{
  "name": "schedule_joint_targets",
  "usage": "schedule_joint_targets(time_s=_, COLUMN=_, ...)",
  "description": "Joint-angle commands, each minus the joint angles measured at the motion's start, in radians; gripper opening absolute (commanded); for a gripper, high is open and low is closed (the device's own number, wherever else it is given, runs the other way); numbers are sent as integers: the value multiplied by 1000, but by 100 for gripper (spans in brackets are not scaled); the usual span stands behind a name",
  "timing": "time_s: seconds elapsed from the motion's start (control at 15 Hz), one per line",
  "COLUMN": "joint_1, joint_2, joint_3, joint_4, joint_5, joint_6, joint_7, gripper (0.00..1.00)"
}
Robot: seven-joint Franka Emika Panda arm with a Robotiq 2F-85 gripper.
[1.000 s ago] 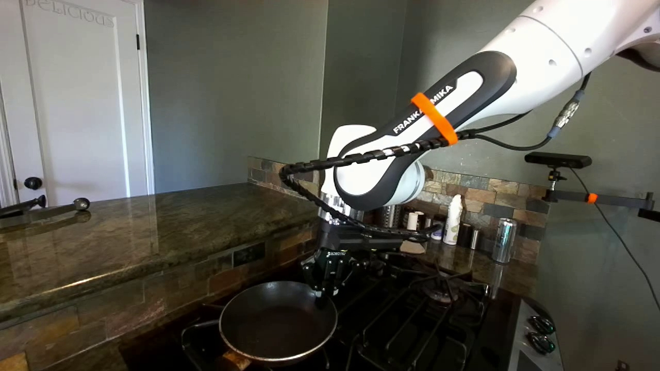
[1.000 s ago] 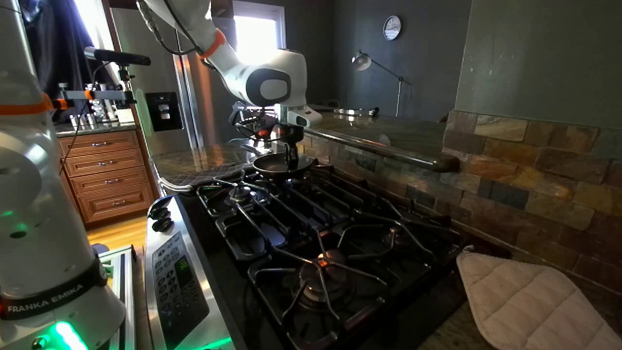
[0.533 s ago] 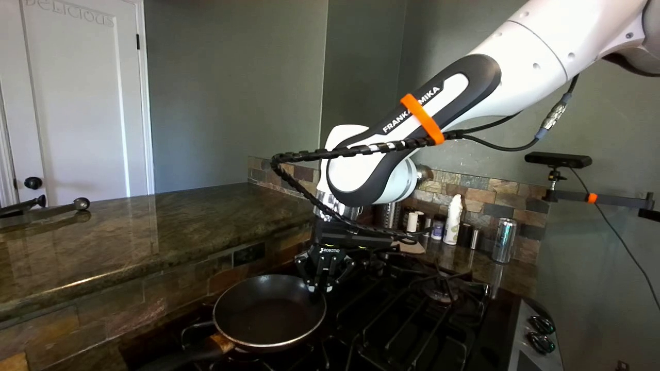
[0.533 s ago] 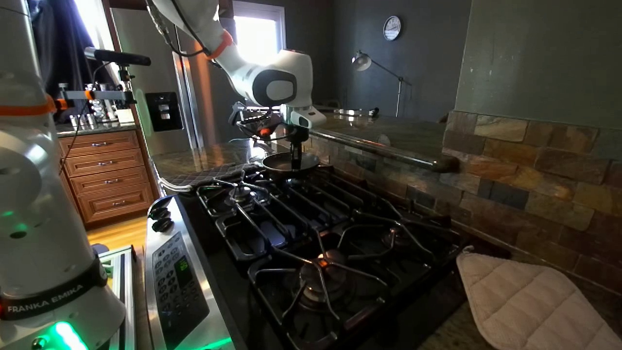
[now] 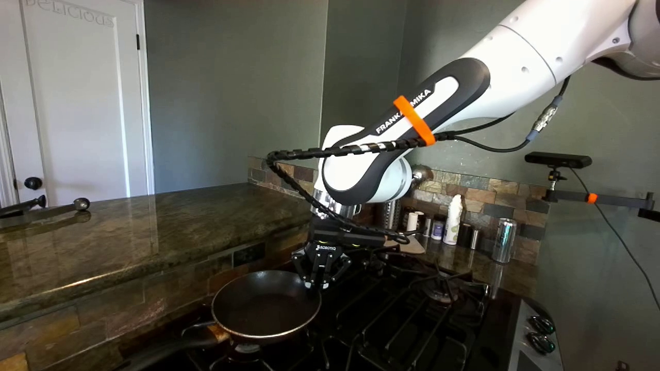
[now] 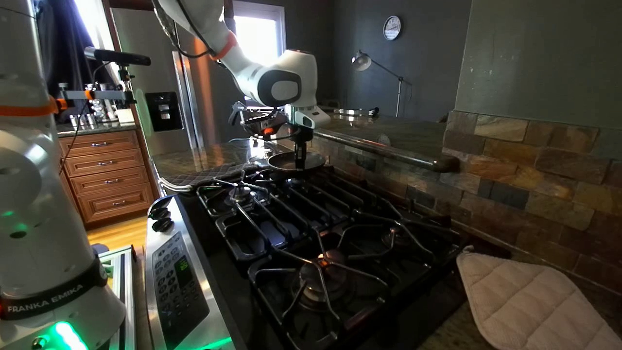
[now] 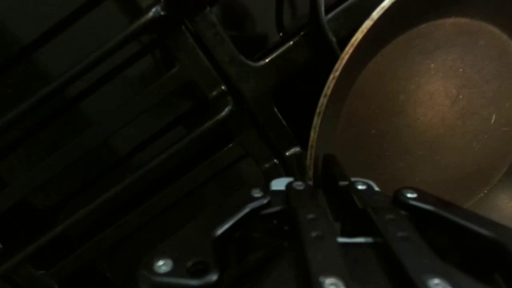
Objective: Move the pan to the top right corner
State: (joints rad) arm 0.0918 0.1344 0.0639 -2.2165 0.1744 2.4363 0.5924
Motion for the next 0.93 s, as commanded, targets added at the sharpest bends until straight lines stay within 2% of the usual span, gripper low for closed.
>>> schedule_joint_targets(time_s=0.0, joint_1=4, joint_2=50, joint_3=-8, joint_4=25, joint_5=19, joint_6=36, joint_7=26, gripper=4)
schedule_joint_targets(time_s=0.13, joint_1=6, joint_2=58, joint_3=-10, joint_4=32, joint_5=15, joint_6=39, joint_7=28, gripper=4)
schedule_joint_targets(time_s=0.2, joint_1=6, joint_2=60, joint_3=-10, joint_4=34, joint_5=15, joint_6=41, joint_7=29, gripper=39)
schedule_joint_targets(time_s=0.4, joint_1=8, joint_2=67, joint_3=-10, joint_4=30, joint_5=17, joint_6=38, joint_7=23, gripper=55)
schedule_joint_targets(time_s=0.8, joint_1=13, joint_2=10, joint_3=-4, joint_4=-11, joint_5=24, joint_6=63, joint_7=14, gripper=100)
schedule_joint_targets(time_s=0.87, joint_1=15, joint_2=-5, joint_3=-2, joint_4=-19, joint_5=24, joint_6=72, joint_7=15, gripper=100)
